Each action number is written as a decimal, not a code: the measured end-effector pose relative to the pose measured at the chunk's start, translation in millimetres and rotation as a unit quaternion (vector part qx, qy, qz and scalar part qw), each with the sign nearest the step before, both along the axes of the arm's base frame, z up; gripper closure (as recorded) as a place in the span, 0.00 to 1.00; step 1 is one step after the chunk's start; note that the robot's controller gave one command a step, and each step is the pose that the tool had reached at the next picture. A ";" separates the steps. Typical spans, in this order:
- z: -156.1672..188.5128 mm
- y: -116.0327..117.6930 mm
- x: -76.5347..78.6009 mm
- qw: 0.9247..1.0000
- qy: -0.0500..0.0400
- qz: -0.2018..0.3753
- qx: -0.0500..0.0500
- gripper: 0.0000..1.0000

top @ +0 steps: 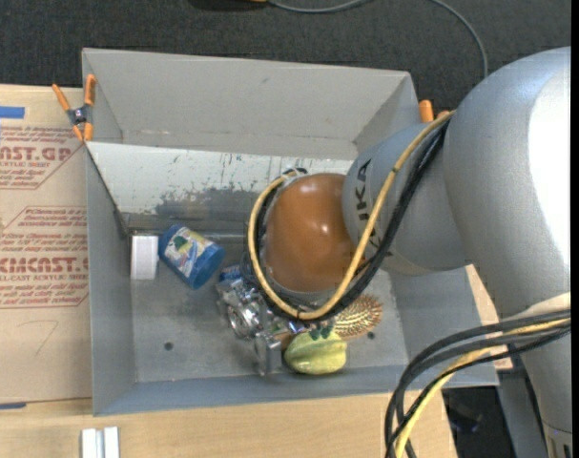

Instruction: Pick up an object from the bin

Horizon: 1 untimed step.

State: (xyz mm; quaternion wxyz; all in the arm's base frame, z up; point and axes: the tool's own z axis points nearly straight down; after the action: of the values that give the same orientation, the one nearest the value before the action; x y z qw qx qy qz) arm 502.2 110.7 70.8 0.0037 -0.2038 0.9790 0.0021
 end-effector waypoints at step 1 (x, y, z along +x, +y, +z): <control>68.8 -35.8 21.5 1.000 0.001 -0.027 -0.001 1.00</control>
Offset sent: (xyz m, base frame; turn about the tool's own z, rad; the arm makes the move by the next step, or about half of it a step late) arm 0.0000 0.0000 0.0000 0.0000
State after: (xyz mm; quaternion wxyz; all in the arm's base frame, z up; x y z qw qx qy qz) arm 523.7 75.0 139.6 0.0031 -0.1768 0.9842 0.0015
